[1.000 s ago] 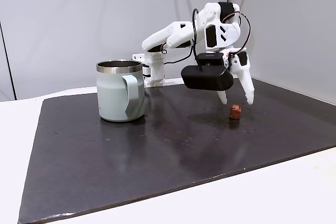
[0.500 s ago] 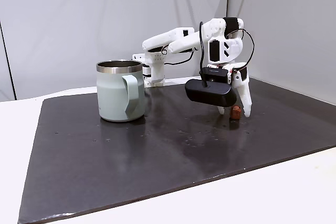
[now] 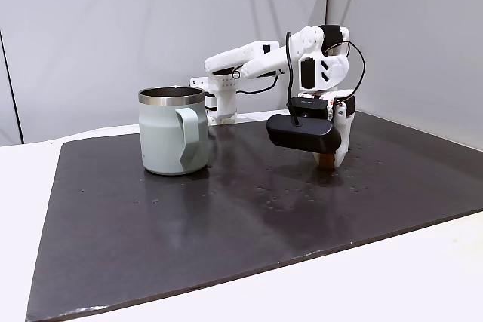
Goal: Grasp a cube and put it in the cup.
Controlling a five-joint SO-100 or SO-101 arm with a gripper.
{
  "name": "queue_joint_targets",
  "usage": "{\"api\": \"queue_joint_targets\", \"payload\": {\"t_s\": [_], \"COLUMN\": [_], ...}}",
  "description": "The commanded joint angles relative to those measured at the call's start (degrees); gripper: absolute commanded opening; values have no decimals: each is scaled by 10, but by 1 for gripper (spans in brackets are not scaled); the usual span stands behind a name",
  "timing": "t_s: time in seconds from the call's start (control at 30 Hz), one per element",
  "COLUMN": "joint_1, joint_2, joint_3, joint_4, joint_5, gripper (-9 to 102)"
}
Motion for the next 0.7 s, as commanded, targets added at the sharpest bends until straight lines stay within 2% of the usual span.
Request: {"api": "queue_joint_targets", "payload": {"t_s": [0.0, 0.27, 0.67], "joint_1": [8, 25, 101], "joint_2": [4, 94, 393], "joint_3": [-33, -7, 162], "joint_4": [0, 5, 5], "joint_5": [-4, 24, 40], "gripper": [2, 1, 1]}}
